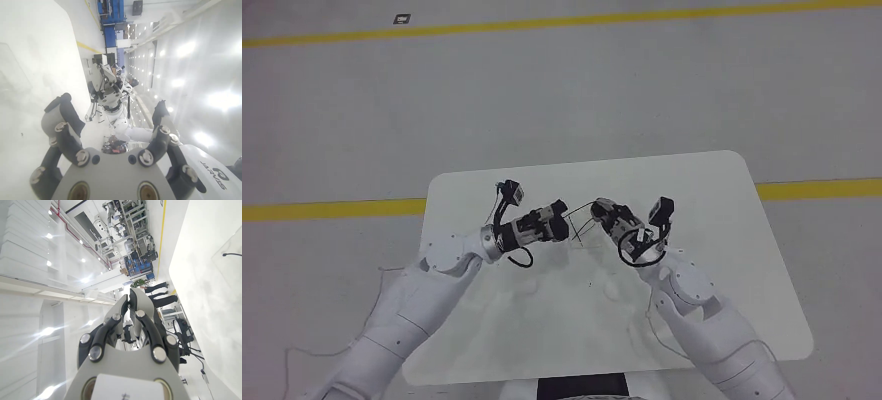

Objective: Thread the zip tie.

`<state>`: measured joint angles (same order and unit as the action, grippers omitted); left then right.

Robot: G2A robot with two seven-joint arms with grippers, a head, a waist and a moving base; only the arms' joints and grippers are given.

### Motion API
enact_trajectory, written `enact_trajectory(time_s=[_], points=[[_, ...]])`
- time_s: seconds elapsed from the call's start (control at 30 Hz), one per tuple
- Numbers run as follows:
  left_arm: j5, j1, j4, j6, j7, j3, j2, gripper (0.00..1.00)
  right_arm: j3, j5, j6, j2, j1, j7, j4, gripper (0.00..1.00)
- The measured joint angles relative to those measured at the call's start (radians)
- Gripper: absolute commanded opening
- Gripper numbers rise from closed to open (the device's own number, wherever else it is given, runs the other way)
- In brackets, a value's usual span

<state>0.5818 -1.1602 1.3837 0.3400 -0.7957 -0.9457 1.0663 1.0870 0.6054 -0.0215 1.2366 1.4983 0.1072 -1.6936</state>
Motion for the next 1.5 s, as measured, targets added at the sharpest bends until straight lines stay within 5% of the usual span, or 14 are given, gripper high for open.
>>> enact_trajectory(time_s=[0.1, 0.87, 1.07, 1.1, 1.13, 1.27, 1.5], points=[[0.015, -0.011, -0.005, 0.000, -0.013, -0.017, 0.015, 1.00, -0.003, 0.003, -0.005, 0.003, 0.001, -0.001, 0.004, 0.00], [0.014, -0.007, -0.013, 0.000, -0.016, 0.005, 0.024, 1.00, -0.016, 0.003, 0.020, 0.011, -0.002, 0.028, -0.004, 0.00], [-0.007, -0.020, 0.006, -0.007, 0.024, 0.002, 0.024, 1.00, -0.015, -0.062, 0.004, 0.012, 0.004, 0.015, -0.008, 0.00], [-0.012, -0.021, 0.007, -0.007, 0.025, 0.001, 0.023, 0.97, -0.015, -0.080, 0.002, 0.012, 0.005, 0.016, -0.009, 0.00], [-0.019, -0.022, 0.008, -0.008, 0.026, -0.001, 0.022, 0.78, -0.014, -0.106, 0.000, 0.011, 0.007, 0.017, -0.011, 0.00], [-0.034, -0.027, 0.013, -0.014, 0.034, -0.006, 0.021, 0.49, -0.007, -0.161, -0.005, 0.009, 0.019, 0.019, -0.024, 0.00], [-0.036, -0.030, 0.014, -0.018, 0.041, -0.003, 0.023, 0.41, -0.010, -0.215, 0.009, 0.009, 0.033, 0.015, -0.035, 0.00]])
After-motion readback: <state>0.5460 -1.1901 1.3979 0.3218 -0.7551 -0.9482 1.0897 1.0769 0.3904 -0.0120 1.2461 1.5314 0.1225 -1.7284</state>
